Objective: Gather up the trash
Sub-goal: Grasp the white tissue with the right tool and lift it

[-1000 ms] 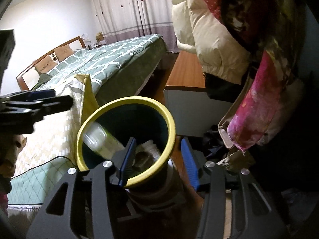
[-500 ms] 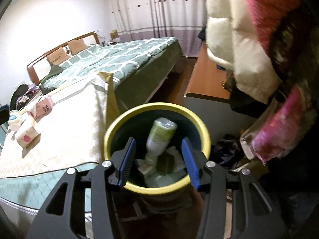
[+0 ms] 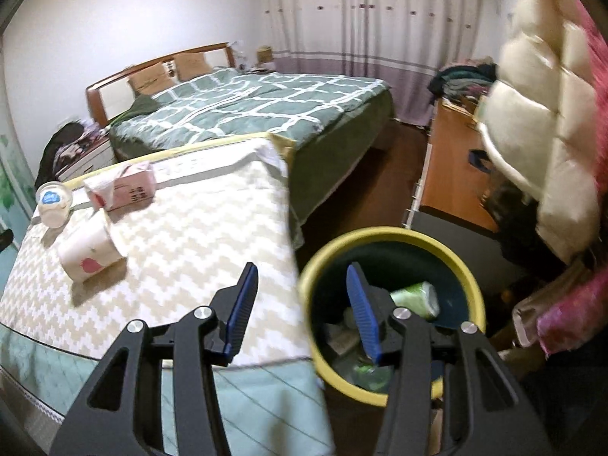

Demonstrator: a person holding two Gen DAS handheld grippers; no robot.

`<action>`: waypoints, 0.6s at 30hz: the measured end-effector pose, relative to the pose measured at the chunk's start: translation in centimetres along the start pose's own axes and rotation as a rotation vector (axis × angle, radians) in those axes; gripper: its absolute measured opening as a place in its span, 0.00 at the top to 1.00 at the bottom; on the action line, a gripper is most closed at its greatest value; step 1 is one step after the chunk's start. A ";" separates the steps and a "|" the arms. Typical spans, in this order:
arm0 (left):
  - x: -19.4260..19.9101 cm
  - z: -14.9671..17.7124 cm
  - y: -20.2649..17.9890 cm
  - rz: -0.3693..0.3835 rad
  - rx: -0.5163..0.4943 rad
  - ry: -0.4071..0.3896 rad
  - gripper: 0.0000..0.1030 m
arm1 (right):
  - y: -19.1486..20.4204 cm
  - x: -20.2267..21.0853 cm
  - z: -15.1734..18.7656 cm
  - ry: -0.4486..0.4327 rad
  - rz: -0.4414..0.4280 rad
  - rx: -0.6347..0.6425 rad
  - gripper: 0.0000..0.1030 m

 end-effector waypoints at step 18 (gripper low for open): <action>-3.1 2.4 3.2 -0.096 0.046 0.040 0.05 | 18.7 -13.5 -9.6 0.108 -0.324 0.215 0.55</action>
Point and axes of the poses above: each gripper's, at about its wrist camera, not at the fingertips, and x roughly against the way its jaws point, y to its left, z to its underside, the point moved 7 cm from there along -x, roughly the way its jaws point, and after that the axes turned 15 degrees about -z, right-handed, at the moved point
